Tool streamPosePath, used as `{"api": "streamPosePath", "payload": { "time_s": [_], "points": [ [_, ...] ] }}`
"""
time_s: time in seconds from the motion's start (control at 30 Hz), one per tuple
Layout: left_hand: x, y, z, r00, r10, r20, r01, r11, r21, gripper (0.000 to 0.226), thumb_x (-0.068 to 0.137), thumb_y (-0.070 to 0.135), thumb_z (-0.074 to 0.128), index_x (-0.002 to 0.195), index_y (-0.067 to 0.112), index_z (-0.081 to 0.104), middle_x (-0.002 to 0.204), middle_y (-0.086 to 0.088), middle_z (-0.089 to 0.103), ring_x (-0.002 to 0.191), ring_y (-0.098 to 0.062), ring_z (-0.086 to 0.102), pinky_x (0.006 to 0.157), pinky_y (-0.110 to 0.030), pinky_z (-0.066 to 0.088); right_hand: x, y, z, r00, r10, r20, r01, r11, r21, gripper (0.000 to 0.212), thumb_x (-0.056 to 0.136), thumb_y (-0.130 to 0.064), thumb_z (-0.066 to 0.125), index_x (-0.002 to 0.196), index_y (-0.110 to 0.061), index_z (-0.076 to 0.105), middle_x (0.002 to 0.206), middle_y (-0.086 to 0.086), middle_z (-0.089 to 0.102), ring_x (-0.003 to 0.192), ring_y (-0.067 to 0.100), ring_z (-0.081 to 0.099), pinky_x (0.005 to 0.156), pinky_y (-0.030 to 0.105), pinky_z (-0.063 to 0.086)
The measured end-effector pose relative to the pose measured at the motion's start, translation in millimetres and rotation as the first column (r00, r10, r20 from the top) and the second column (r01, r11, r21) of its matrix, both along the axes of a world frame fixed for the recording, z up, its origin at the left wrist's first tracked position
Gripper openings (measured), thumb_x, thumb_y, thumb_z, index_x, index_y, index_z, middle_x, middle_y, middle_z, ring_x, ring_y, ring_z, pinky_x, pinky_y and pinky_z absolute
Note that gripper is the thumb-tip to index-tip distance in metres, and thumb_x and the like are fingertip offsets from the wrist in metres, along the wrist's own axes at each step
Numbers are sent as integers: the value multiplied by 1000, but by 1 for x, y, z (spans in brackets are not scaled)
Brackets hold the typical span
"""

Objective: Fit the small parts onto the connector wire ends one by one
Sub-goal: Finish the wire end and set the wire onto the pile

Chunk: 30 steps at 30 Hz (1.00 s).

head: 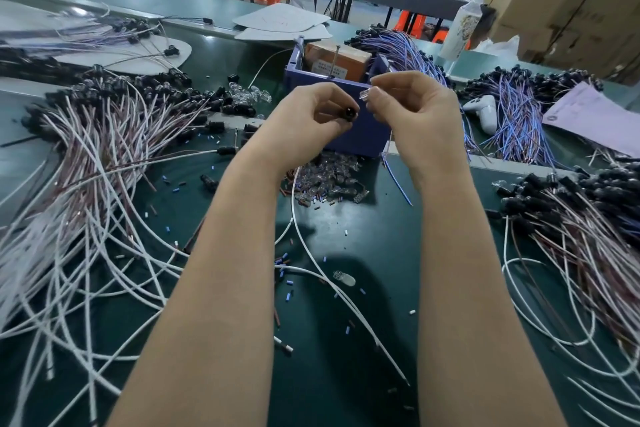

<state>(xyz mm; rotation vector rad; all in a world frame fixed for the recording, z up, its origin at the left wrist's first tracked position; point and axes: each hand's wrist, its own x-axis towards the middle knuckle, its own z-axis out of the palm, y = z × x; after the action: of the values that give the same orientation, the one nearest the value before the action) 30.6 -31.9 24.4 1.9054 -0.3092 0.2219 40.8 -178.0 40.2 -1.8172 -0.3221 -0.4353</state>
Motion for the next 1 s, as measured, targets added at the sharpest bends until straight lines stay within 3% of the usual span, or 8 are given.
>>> {"api": "streamPosePath", "payload": {
  "time_s": [0.27, 0.43, 0.57, 0.7, 0.77, 0.87, 0.93, 1.0],
  "points": [
    [2, 0, -1, 1000, -3, 0, 3, 1000, -13, 26, 89, 0, 59, 89, 26, 61, 100, -2, 71, 97, -12, 67, 97, -32, 50, -1, 1, 5, 999, -2, 33, 8, 985, -171, 14, 83, -9, 69, 86, -23, 71, 74, -9, 70, 72, 6, 66, 77, 23, 54],
    [3, 0, -2, 1000, 21, 17, -22, 999, 43, 22, 88, 2, 58, 97, 21, 64, 102, -5, 71, 98, -20, 66, 96, -38, 50, -3, 4, 6, 992, -66, 105, 95, 950, -299, 13, 83, -12, 69, 84, -24, 70, 69, -19, 62, 61, -10, 57, 64, 4, 41],
    [3, 0, -2, 998, 32, 48, -35, 997, 71, 20, 90, 7, 59, 101, 22, 66, 100, -5, 70, 97, -26, 65, 92, -41, 51, -4, 4, 8, 989, -92, 115, 128, 924, -360, 8, 84, -12, 68, 86, -18, 73, 70, -12, 62, 63, -4, 56, 63, 4, 41],
    [4, -1, -2, 997, 13, 70, -19, 996, 89, 22, 90, 7, 59, 108, 18, 67, 103, -4, 71, 100, -17, 65, 96, -37, 49, -4, 5, 7, 988, -106, 113, 141, 914, -380, 7, 83, -13, 69, 86, -19, 73, 69, -11, 63, 63, -2, 57, 62, 4, 41],
    [4, 0, -1, 996, 13, 93, -20, 997, 75, 23, 91, 9, 60, 111, 15, 67, 103, 0, 71, 99, -9, 65, 96, -28, 49, -3, 5, 7, 990, -98, 102, 129, 926, -355, 8, 83, -14, 69, 85, -21, 73, 71, -11, 64, 68, 2, 61, 67, 7, 45],
    [3, 1, 1, 990, 24, 137, -32, 998, 56, 17, 92, 15, 61, 106, 18, 68, 93, 9, 70, 85, 3, 62, 80, -7, 44, -2, 2, 5, 998, -58, 9, 59, 984, -168, 7, 86, -15, 68, 84, -21, 71, 74, -4, 69, 75, 13, 66, 79, 27, 55],
    [2, 1, 0, 991, 39, 124, -46, 998, 51, 11, 93, 20, 60, 101, 22, 66, 87, 9, 71, 83, -1, 63, 74, -7, 42, -1, 1, 2, 998, -26, -58, 24, 999, -30, 6, 87, -14, 67, 85, -18, 71, 73, 0, 69, 70, 12, 65, 79, 32, 57],
    [1, 0, -1, 993, 35, 111, -40, 998, 46, 7, 93, 22, 59, 98, 24, 64, 83, 6, 72, 82, -4, 63, 76, -13, 43, -1, 1, -1, 994, 2, -112, 6, 997, 72, 7, 88, -13, 66, 83, -17, 70, 68, -2, 68, 64, 8, 62, 74, 27, 56]
  ]
}}
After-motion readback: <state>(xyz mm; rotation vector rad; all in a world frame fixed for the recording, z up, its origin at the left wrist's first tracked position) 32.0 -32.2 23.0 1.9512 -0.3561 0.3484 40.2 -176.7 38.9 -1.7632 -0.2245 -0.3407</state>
